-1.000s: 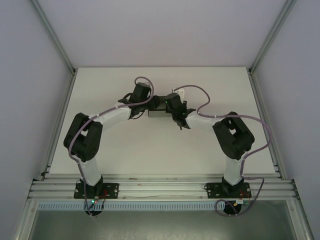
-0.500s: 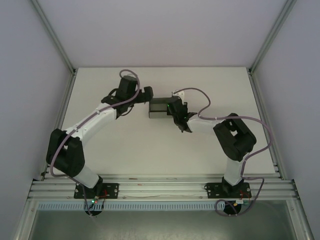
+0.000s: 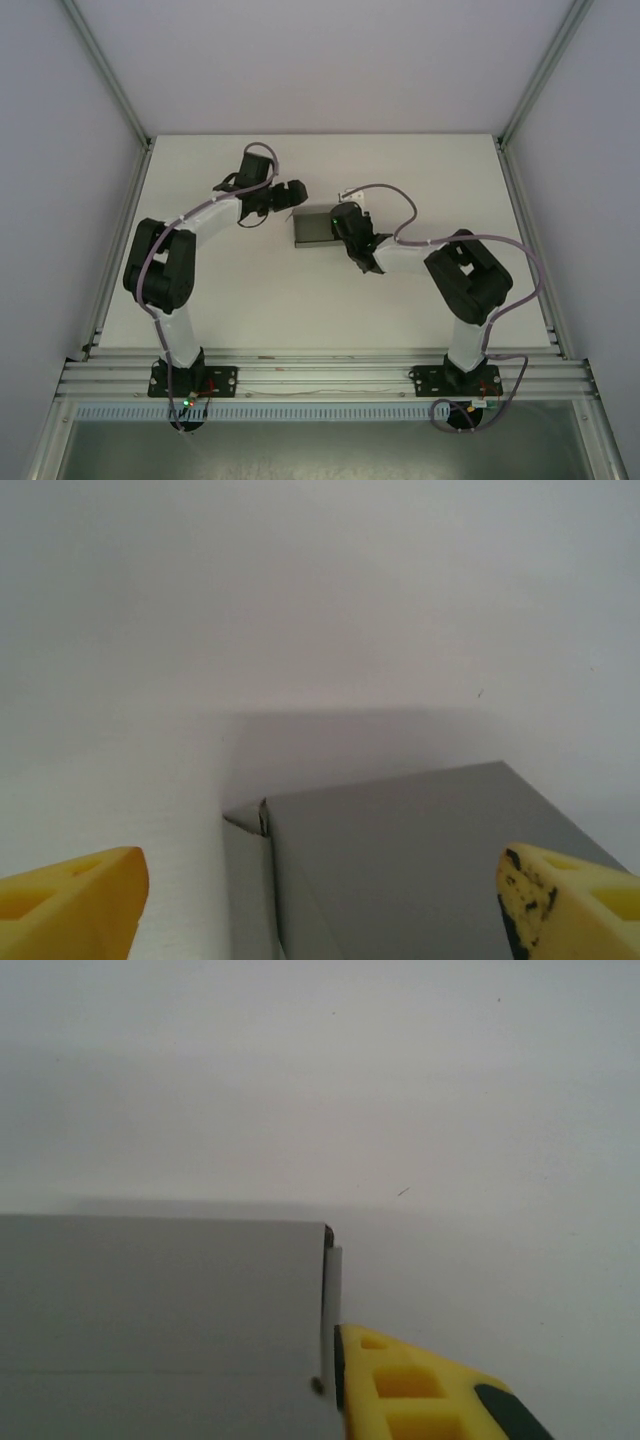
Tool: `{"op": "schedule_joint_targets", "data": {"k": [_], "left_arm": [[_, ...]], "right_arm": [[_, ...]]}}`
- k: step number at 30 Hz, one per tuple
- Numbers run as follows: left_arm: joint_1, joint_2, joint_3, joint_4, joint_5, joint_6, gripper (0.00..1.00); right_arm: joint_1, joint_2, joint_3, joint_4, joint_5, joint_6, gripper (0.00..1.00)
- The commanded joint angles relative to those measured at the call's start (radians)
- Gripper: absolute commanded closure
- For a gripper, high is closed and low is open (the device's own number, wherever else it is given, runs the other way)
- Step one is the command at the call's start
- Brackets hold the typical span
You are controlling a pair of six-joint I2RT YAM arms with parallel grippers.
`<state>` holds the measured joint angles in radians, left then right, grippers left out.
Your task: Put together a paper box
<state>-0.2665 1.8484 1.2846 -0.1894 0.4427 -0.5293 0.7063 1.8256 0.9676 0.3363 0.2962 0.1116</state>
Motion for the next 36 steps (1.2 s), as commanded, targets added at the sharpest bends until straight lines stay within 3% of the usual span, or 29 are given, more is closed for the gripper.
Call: {"op": "schedule_joint_targets", "data": {"k": [1,9,17,22,29,33,36], "left_arm": [[0.000,0.005,-0.042,0.075,0.068,-0.050,0.16],[0.000,0.049,-0.126,0.142,0.122,-0.070,0.33],[0.001,0.108,-0.143,0.159,0.142,-0.058,0.42],[0.002,0.133,-0.135,0.177,0.152,-0.051,0.45],[0.034,0.167,-0.176,0.296,0.243,-0.075,0.63],[0.059,0.181,-0.228,0.418,0.323,-0.114,0.73],[0.073,0.185,-0.257,0.464,0.345,-0.128,0.80]], "right_arm": [[0.010,-0.048,-0.026,-0.025,0.002,0.003,0.83],[0.025,-0.140,-0.091,-0.102,-0.029,0.010,0.67],[0.024,-0.345,-0.199,-0.200,-0.177,0.002,0.33],[-0.003,-0.394,-0.178,-0.276,-0.225,0.040,0.20],[-0.170,-0.325,-0.062,-0.313,-0.436,0.170,0.01],[-0.280,-0.228,0.035,-0.357,-0.646,0.251,0.00],[-0.309,-0.146,0.107,-0.413,-0.731,0.274,0.00]]}}
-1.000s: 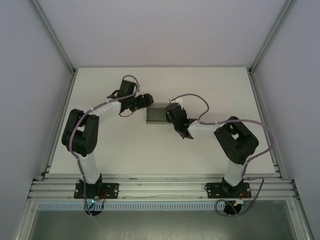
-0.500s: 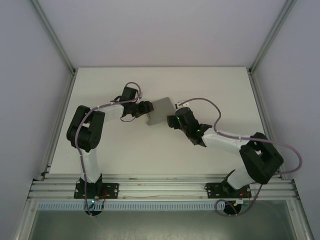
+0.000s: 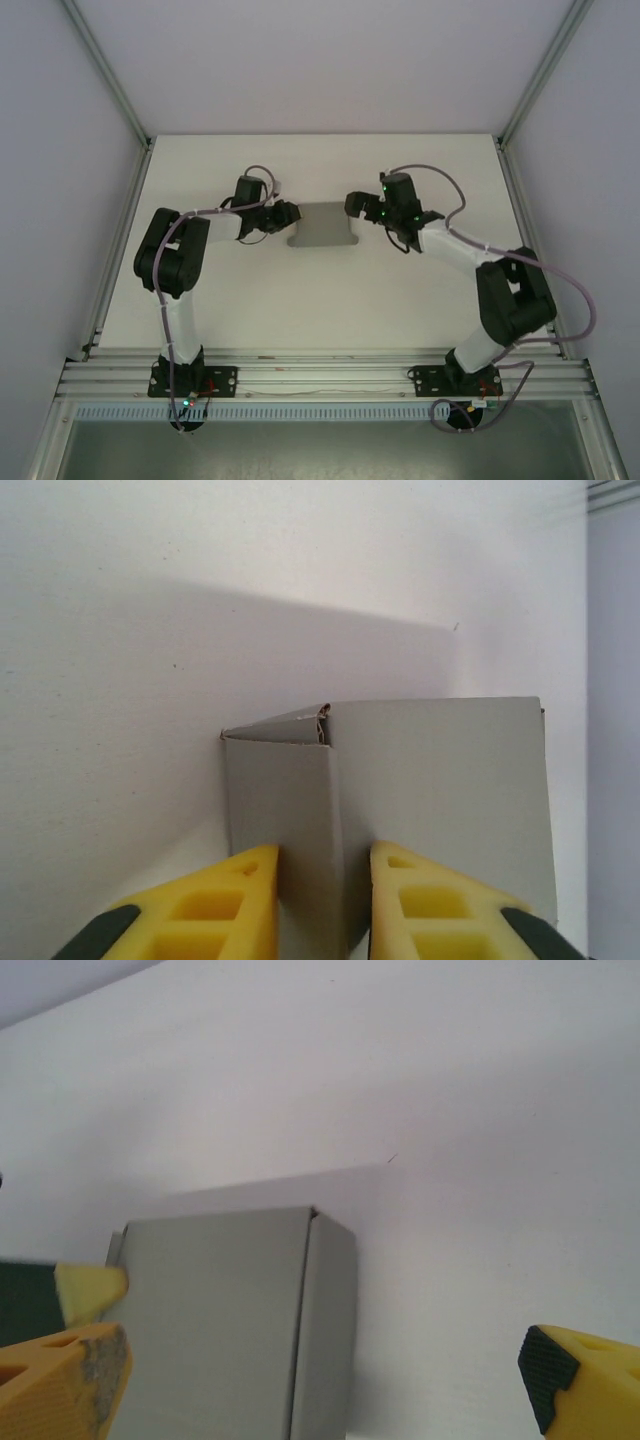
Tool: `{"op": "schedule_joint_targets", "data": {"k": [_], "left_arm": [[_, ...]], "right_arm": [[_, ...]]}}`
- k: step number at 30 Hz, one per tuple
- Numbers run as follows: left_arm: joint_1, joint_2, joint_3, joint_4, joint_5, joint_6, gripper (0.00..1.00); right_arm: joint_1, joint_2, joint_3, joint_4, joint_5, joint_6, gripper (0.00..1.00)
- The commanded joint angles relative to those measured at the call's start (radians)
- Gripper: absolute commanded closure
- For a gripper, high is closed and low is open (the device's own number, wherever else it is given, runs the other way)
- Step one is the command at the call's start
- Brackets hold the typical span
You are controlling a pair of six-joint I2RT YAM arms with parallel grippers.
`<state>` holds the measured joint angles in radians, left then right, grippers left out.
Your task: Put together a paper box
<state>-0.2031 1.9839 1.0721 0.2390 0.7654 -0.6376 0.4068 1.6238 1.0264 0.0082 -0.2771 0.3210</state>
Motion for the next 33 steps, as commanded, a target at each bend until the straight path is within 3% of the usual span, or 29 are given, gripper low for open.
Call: {"op": "schedule_joint_targets", "data": {"k": [1,7,12,18,24,29,32,33], "left_arm": [[0.013,0.051,-0.054,0.050,0.031,-0.028,0.80],[0.024,0.055,-0.091,0.119,0.063,-0.053,0.81],[0.033,0.065,-0.104,0.138,0.069,-0.067,0.85],[0.038,0.071,-0.117,0.152,0.068,-0.072,0.85],[0.038,0.057,-0.120,0.191,0.075,-0.075,0.85],[0.037,0.001,-0.077,0.207,0.077,-0.044,0.69],[0.037,-0.057,-0.035,0.161,0.050,0.025,0.60],[0.037,-0.069,-0.020,0.145,0.049,0.058,0.51]], "right_arm": [[-0.012,0.082,0.069,-0.106,-0.175,0.076,0.00],[-0.025,0.211,0.110,-0.018,-0.372,0.177,0.00],[-0.027,0.283,0.127,0.009,-0.428,0.221,0.01],[-0.027,0.347,0.117,0.250,-0.626,0.381,0.13],[-0.029,0.334,0.114,0.352,-0.670,0.452,0.32],[-0.034,0.293,0.118,0.311,-0.645,0.465,0.52],[-0.041,0.268,0.125,0.251,-0.623,0.453,0.59],[-0.044,0.258,0.129,0.226,-0.615,0.449,0.59]]}}
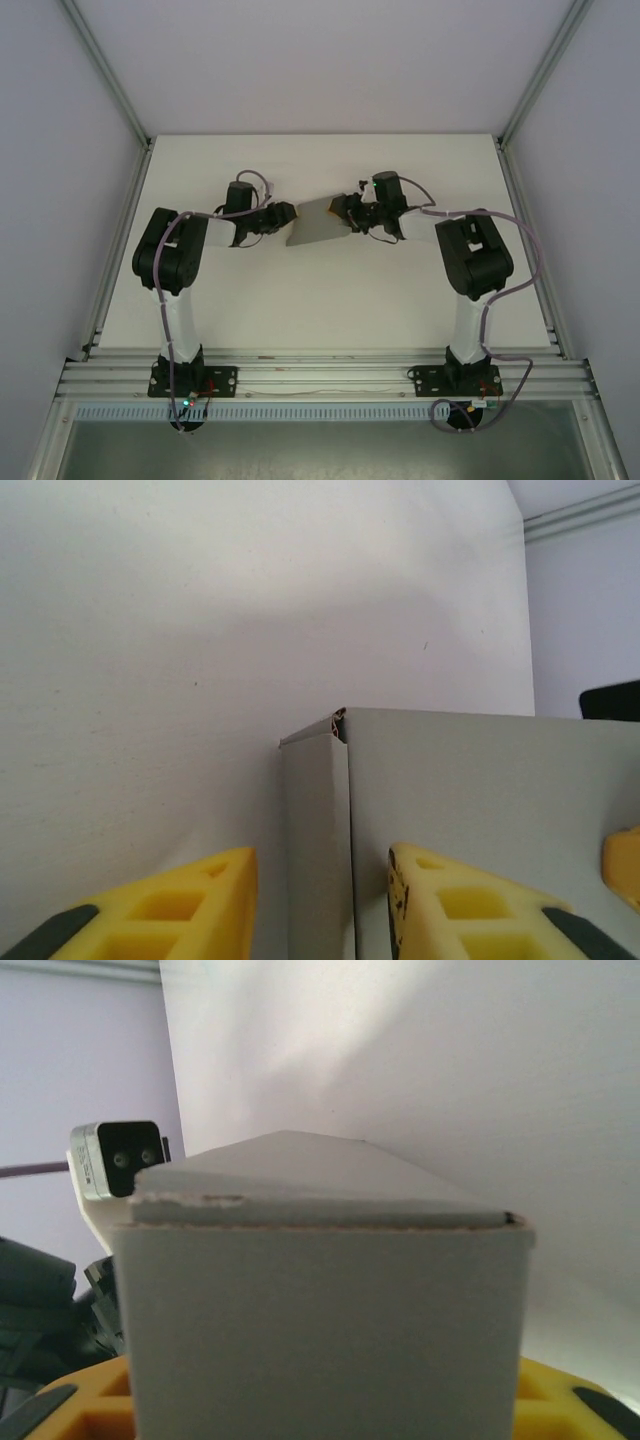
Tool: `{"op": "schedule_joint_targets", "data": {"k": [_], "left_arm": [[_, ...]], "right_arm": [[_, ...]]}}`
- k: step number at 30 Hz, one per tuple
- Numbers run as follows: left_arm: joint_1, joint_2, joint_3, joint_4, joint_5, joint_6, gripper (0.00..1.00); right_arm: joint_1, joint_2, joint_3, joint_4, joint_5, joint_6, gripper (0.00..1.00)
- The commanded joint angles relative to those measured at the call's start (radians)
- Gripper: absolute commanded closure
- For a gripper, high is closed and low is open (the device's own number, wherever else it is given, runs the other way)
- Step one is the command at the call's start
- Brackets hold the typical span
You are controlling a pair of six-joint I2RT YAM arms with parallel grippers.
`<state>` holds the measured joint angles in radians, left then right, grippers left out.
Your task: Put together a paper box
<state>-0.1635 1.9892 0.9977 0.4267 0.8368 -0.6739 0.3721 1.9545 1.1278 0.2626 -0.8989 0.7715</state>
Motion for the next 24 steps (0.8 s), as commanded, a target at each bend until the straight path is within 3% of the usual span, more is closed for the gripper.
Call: {"op": "schedule_joint_targets", "data": {"k": [1,2,7,11,14,16,19,24], "left_arm": [[-0.002,-0.115,0.070,-0.067,-0.026,0.128,0.36],[-0.002,-0.145,0.081,-0.093,-0.032,0.184,0.03],[-0.012,-0.301,0.093,-0.200,0.034,0.569,0.00],[-0.077,-0.422,0.120,-0.510,0.081,1.065,0.00],[-0.169,-0.476,0.144,-0.774,-0.024,1.401,0.00],[-0.222,-0.511,0.130,-0.800,-0.154,1.466,0.00],[-0.253,-0.569,0.072,-0.698,-0.286,1.490,0.00],[-0.296,-0.591,0.026,-0.590,-0.455,1.534,0.00]], "right_arm": [[-0.011,-0.082,0.030,-0.056,0.018,-0.001,0.59],[-0.015,-0.092,0.031,-0.080,0.026,-0.001,0.59],[-0.035,-0.145,0.056,-0.231,0.051,0.069,0.58],[-0.059,-0.166,0.126,-0.390,-0.008,0.181,0.53],[-0.071,-0.170,0.174,-0.463,-0.088,0.265,0.53],[-0.071,-0.167,0.219,-0.555,-0.126,0.288,0.55],[-0.072,-0.155,0.279,-0.708,-0.155,0.284,0.55],[-0.072,-0.171,0.256,-0.666,-0.202,0.411,0.55]]}}
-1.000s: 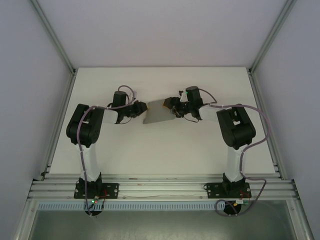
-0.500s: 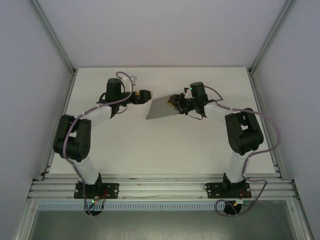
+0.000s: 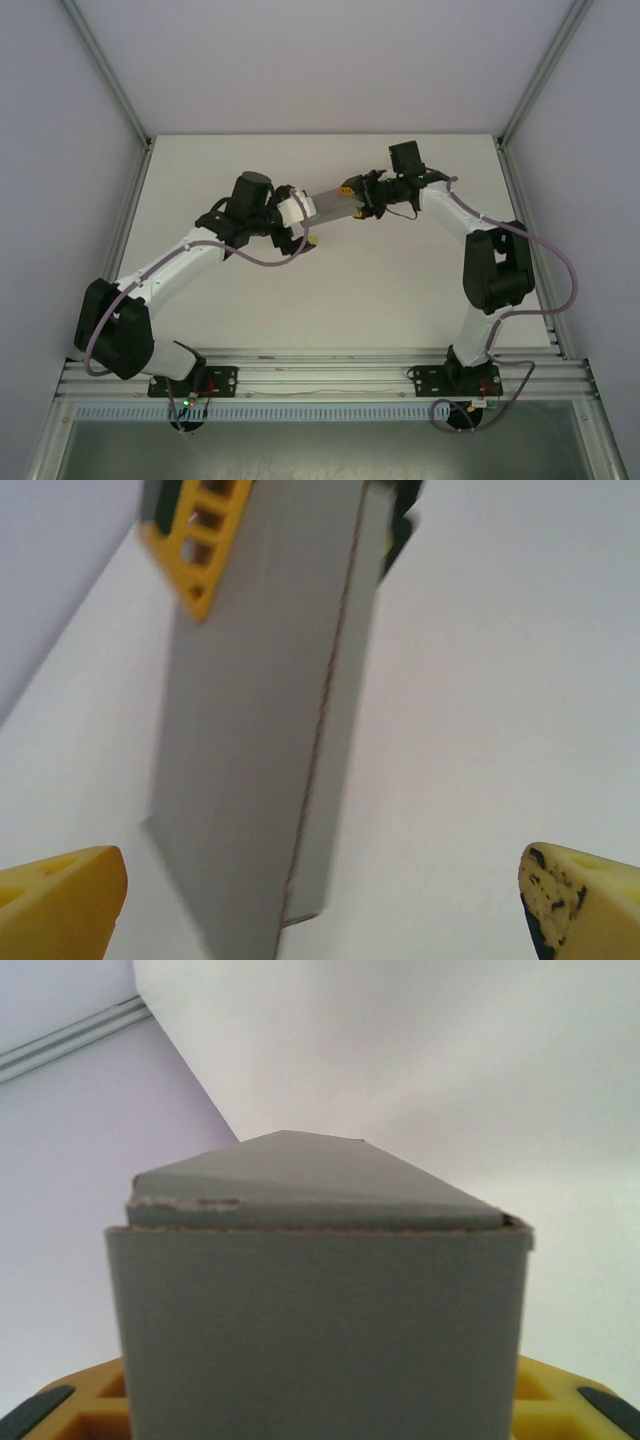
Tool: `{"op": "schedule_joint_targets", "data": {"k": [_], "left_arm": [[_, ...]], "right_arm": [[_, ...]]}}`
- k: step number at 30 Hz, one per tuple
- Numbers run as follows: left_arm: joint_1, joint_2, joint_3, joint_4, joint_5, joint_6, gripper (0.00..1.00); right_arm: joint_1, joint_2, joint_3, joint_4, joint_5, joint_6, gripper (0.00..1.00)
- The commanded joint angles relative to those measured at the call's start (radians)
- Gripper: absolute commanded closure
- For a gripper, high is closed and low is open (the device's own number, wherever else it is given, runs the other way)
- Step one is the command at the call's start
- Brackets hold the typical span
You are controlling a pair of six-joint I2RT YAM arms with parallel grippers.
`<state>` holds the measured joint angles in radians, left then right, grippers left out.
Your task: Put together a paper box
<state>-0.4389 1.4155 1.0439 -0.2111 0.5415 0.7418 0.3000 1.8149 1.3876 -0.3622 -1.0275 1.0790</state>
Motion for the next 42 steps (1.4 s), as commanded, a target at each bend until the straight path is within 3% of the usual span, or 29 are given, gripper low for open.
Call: {"op": "schedule_joint_targets", "data": {"k": [1,5,15,19,26,32,36,38,42], "left_arm": [[-0.028,-0.011,-0.022,0.053,-0.188,0.138,0.00],[-0.041,0.044,-0.005,0.078,-0.269,0.159,0.00],[-0.048,0.164,0.081,0.055,-0.252,0.151,0.09],[-0.047,0.174,0.088,0.066,-0.254,0.139,0.19],[-0.048,0.170,0.092,0.078,-0.242,0.142,0.46],[-0.047,0.175,0.117,0.029,-0.230,0.143,0.54],[-0.047,0.184,0.135,-0.033,-0.235,0.162,0.57],[-0.045,0.186,0.149,-0.097,-0.215,0.182,0.58],[-0.041,0.189,0.161,-0.199,-0.164,0.220,0.58]], "right_arm": [[0.002,-0.037,-0.015,-0.011,-0.082,0.129,0.55],[0.003,-0.054,-0.028,0.015,-0.080,0.170,0.55],[0.022,-0.042,-0.056,0.141,-0.120,0.262,0.54],[0.033,-0.026,-0.061,0.143,-0.132,0.262,0.54],[0.034,-0.031,-0.060,0.138,-0.127,0.243,0.49],[0.033,-0.046,-0.066,0.097,-0.084,0.188,0.37],[0.017,-0.082,-0.087,0.091,0.003,0.134,0.24],[-0.011,-0.110,-0.089,0.035,0.089,0.044,0.00],[-0.058,-0.171,-0.094,-0.071,0.387,-0.184,0.00]]}}
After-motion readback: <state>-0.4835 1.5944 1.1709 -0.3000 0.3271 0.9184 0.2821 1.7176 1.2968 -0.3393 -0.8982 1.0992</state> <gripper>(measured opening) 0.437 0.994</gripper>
